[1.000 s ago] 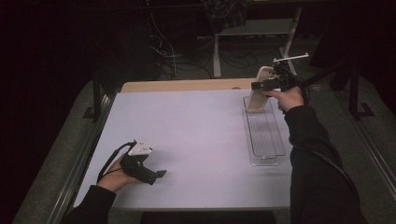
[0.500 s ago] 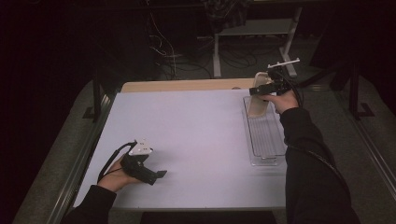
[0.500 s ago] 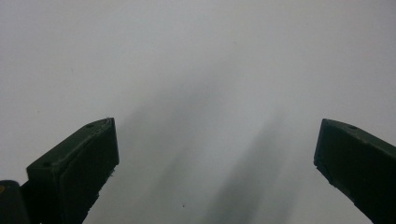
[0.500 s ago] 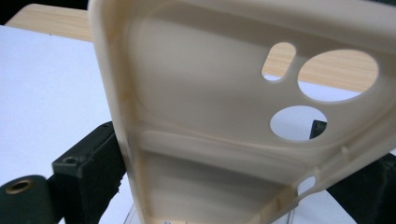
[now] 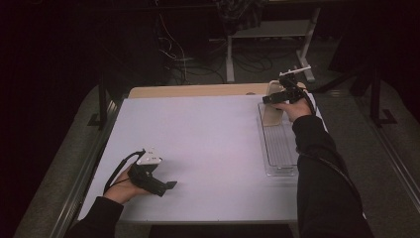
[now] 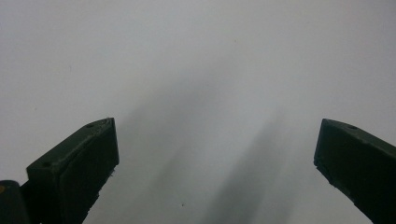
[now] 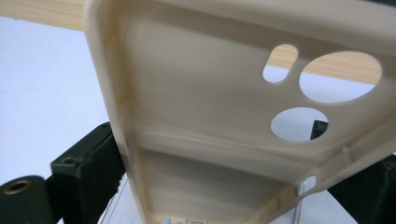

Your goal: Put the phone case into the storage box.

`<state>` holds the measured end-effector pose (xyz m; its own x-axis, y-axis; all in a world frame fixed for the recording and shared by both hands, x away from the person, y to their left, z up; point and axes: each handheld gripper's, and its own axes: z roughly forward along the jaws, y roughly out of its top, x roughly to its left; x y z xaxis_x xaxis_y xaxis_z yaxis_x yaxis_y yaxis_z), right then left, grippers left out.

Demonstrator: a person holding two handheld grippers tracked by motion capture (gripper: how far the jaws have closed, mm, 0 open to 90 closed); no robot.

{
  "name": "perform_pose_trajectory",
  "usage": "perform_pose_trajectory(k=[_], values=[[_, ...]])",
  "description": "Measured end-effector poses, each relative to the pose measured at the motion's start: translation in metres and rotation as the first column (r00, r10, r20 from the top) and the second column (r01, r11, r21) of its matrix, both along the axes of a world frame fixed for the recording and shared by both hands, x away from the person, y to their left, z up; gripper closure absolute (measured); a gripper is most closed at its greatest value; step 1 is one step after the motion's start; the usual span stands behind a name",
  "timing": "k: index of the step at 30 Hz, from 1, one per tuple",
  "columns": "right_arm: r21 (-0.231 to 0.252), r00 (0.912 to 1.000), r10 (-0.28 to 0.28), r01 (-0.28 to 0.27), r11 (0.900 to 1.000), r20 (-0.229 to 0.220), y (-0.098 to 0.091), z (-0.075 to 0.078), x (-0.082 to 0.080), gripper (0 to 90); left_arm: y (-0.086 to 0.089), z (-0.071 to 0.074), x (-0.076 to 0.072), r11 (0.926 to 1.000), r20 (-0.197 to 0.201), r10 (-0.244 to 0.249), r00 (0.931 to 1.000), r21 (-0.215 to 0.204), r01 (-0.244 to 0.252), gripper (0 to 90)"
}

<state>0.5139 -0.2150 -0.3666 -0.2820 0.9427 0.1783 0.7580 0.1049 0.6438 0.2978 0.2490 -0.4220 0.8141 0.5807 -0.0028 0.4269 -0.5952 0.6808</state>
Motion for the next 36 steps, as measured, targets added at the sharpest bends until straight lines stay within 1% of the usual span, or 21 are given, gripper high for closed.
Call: perform_pose_trajectory(k=[4, 6, 11, 15, 20, 28, 36], values=[[-0.015, 1.0, -0.002, 0.002, 0.9999, 0.008, 0.004, -0.002, 0.004, 5.6, -0.001, 0.001, -0.001, 1.0, -0.001, 0.0, 1.0, -0.002, 0.0, 0.0], [-0.022, 0.9998, -0.007, 0.007, 0.9997, 0.017, 0.006, -0.003, 0.005, 5.4, -0.001, 0.0, -0.001, 1.0, 0.001, 0.0, 1.0, -0.004, 0.0, 0.0], [-0.037, 0.9996, -0.02, 0.02, 0.9991, 0.02, 0.012, -0.006, 0.01, 5.4, -0.001, 0.001, -0.001, 1.0, 0.001, -0.004, 1.0, -0.003, 0.004, 0.0], [-0.051, 0.9991, -0.03, 0.032, 0.9982, 0.031, 0.015, -0.008, 0.014, 5.4, 0.0, 0.0, -0.001, 1.0, 0.0, -0.007, 1.0, -0.005, 0.007, 0.0], [-0.06, 0.9985, -0.043, 0.045, 0.9972, 0.035, 0.016, -0.012, 0.018, 5.1, -0.001, 0.0, -0.001, 1.0, -0.004, -0.007, 1.0, -0.002, 0.007, 0.0], [-0.077, 0.9979, -0.059, 0.061, 0.9952, 0.027, 0.015, -0.017, 0.021, 5.1, -0.002, 0.0, -0.001, 0.9999, -0.007, -0.013, 0.9999, 0.002, 0.013, 0.0], [-0.057, 0.9979, -0.061, 0.063, 0.9964, 0.023, 0.013, -0.02, 0.021, 4.9, -0.002, 0.001, -0.002, 0.9999, -0.003, -0.013, 0.9999, 0.001, 0.013, 0.0]])
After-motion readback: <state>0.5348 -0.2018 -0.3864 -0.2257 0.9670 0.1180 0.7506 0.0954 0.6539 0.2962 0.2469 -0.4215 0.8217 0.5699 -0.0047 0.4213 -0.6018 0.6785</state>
